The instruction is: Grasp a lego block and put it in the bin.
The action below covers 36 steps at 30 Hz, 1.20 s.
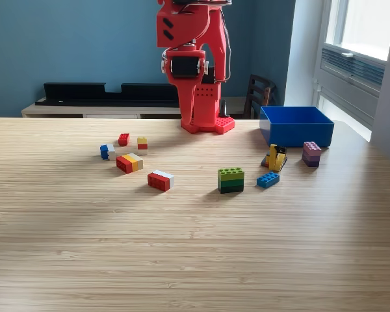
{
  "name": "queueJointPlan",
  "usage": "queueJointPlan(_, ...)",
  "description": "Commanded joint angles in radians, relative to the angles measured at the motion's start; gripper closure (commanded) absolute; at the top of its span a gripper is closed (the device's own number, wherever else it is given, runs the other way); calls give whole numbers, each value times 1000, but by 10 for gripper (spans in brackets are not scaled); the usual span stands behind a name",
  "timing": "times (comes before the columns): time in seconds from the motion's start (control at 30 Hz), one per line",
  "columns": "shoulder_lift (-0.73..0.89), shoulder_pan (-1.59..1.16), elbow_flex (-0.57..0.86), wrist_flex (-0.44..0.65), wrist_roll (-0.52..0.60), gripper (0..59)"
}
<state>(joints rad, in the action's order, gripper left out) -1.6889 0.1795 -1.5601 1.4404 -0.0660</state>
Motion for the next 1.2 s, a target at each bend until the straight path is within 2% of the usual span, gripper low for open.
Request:
queueJointPlan(0.03,-58,28,-2,-11,-21,563)
queueJointPlan(0.23,-67,110,-14,-12,-44,563)
queueJointPlan(0.37,-69,166,-66,-55,-52,563)
queueJointPlan(0.77,-77,345,-97,-64,-210,561)
queueJointPlan(1.2,-77,522,-107,-64,-92,555)
